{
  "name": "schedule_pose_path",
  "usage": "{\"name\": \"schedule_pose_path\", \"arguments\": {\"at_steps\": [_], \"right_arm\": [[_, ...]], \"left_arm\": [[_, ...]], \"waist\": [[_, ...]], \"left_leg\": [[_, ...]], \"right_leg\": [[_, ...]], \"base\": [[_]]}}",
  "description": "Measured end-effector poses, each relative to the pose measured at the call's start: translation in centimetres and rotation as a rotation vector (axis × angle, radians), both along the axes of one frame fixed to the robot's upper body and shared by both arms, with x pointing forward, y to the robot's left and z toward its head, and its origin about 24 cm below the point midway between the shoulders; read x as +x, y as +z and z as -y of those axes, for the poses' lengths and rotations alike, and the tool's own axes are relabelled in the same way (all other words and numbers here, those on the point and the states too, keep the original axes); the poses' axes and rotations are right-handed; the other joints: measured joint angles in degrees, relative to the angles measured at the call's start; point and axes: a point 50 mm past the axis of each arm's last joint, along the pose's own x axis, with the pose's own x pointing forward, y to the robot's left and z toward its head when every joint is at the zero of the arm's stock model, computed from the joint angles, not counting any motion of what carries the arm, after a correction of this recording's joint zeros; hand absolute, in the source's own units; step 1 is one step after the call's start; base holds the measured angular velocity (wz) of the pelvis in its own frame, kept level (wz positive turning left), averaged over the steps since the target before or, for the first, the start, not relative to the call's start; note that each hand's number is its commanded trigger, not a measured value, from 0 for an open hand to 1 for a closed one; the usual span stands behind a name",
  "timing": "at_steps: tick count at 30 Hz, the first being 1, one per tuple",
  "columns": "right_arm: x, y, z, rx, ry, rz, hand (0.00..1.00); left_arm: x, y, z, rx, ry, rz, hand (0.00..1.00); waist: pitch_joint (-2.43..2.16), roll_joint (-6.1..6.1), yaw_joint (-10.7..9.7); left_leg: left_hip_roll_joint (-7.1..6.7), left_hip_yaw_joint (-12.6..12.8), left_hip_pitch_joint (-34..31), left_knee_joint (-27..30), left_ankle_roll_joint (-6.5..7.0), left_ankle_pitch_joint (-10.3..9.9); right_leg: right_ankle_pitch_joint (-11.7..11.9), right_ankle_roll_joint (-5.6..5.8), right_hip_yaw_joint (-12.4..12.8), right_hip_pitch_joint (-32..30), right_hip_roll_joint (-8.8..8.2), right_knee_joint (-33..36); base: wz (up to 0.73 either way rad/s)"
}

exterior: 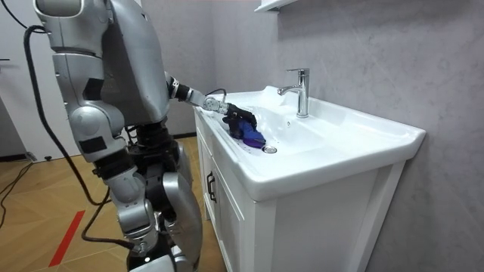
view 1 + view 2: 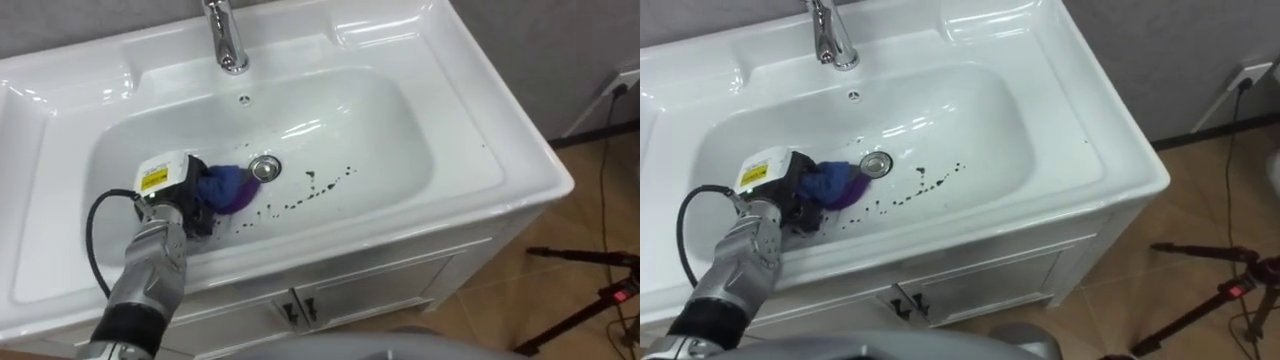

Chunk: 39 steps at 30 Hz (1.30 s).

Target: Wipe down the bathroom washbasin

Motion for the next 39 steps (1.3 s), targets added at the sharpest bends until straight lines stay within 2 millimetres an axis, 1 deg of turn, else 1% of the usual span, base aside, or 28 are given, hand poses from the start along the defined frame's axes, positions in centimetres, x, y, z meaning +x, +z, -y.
{"name": "schedule_pose_path", "arguments": {"at_steps": [3,4,7,8,12,19,22,24,25,27,29,36,39], "right_arm": [[0.5,0.1,0.0,-0.001,-0.001,0.024,0.0],[0.7,0.1,0.1,-0.001,-0.003,0.031,0.0],[1.0,0.2,0.2,-0.002,-0.008,0.042,0.0],[1.0,0.2,0.2,-0.001,-0.009,0.044,0.0],[1.2,0.2,0.1,0.007,-0.01,0.043,0.0],[1.4,0.2,0.1,0.009,-0.003,0.051,0.0],[1.2,0.1,0.1,0.01,-0.007,0.045,0.0],[1.2,0.1,0.0,0.013,-0.014,0.047,0.0],[1.3,0.1,0.0,0.018,-0.025,0.051,0.0],[1.3,0.1,-0.1,0.025,-0.032,0.055,0.0],[1.5,0.1,-0.2,0.037,-0.028,0.061,0.0],[1.5,0.1,-0.4,0.071,-0.022,0.054,0.0],[1.6,0.1,-0.4,0.07,-0.02,0.057,0.0]], "left_arm": [[0.3,0.1,-0.1,-0.013,0.004,-0.025,1.0],[0.5,0.2,-0.1,-0.024,0.006,-0.031,1.0],[0.7,0.3,-0.2,-0.074,0.028,-0.046,1.0],[0.8,0.3,-0.3,-0.101,0.041,-0.05,1.0],[1.0,0.5,-0.9,-0.177,0.072,-0.074,1.0],[1.3,0.6,-0.9,-0.346,0.115,-0.121,1.0],[1.3,0.7,-0.8,-0.404,0.117,-0.143,1.0],[1.4,0.9,-0.6,-0.44,0.113,-0.159,1.0],[1.5,1.1,-0.4,-0.473,0.103,-0.17,1.0],[1.6,1.3,0.1,-0.501,0.077,-0.183,1.0],[1.9,1.7,0.9,-0.527,0.033,-0.202,1.0],[2.1,2.3,2.1,-0.564,-0.044,-0.249,1.0],[2.2,2.4,2.4,-0.571,-0.067,-0.259,1.0]], "waist": [[-0.06,0.08,-0.25],[-0.18,0.24,-0.25],[-0.25,0.5,-0.34],[-0.23,0.65,-0.31],[-0.32,1.0,-0.28],[-0.05,1.92,-0.76],[-0.04,1.91,-1.45],[0.0,1.84,-1.66],[0.18,1.57,-1.71],[0.41,1.23,-1.79],[0.54,1.03,-1.86],[0.59,1.01,-1.91],[0.71,1.22,-1.94]], "left_leg": [[-0.01,0.0,-0.09,-0.12,-0.06,-0.07],[0.05,0.0,-0.07,-0.42,-0.15,-0.31],[0.09,-0.02,0.25,-0.97,-0.17,-0.51],[0.12,-0.02,0.31,-0.95,-0.18,-0.61],[0.0,-0.02,0.42,-0.71,-0.18,-0.69],[-0.25,0.11,0.43,1.11,-0.16,-0.66],[-0.35,0.19,0.41,1.16,-0.15,-0.65],[-0.35,0.25,0.42,1.2,-0.16,-0.65],[-0.44,0.28,0.45,1.22,-0.16,-0.65],[-0.49,0.31,0.46,1.27,-0.16,-0.65],[-0.47,0.55,0.4,1.3,-0.16,-0.65],[-0.55,0.72,0.28,1.42,-0.16,-0.65],[-0.62,1.0,0.28,1.42,-0.16,-0.65]], "right_leg": [[0.18,0.11,0.11,-0.11,0.08,0.02],[0.21,0.1,0.05,-0.04,0.17,0.09],[0.2,0.0,-0.06,0.25,0.32,0.14],[0.26,-0.39,-0.07,0.12,0.44,0.34],[-0.08,-0.72,0.27,-0.31,0.24,1.25],[-0.71,-0.36,0.1,0.25,-0.32,0.87],[-1.42,0.09,-0.23,0.22,-0.51,1.18],[-1.54,-0.04,-0.22,0.16,-0.54,1.34],[-1.71,-0.29,-0.21,-0.04,-0.64,1.86],[-1.91,-0.4,-0.34,-0.04,-0.74,2.07],[-1.96,-0.45,-0.31,-0.06,-0.74,1.96],[-2.13,-0.61,-0.8,-0.08,-1.1,1.83],[-2.28,-0.63,-0.89,-0.09,-1.23,1.76]], "base": [[0.0],[0.0],[0.0],[0.0],[0.0],[0.01],[0.06],[0.0],[0.0],[0.0],[0.0],[-0.01],[0.0]]}}
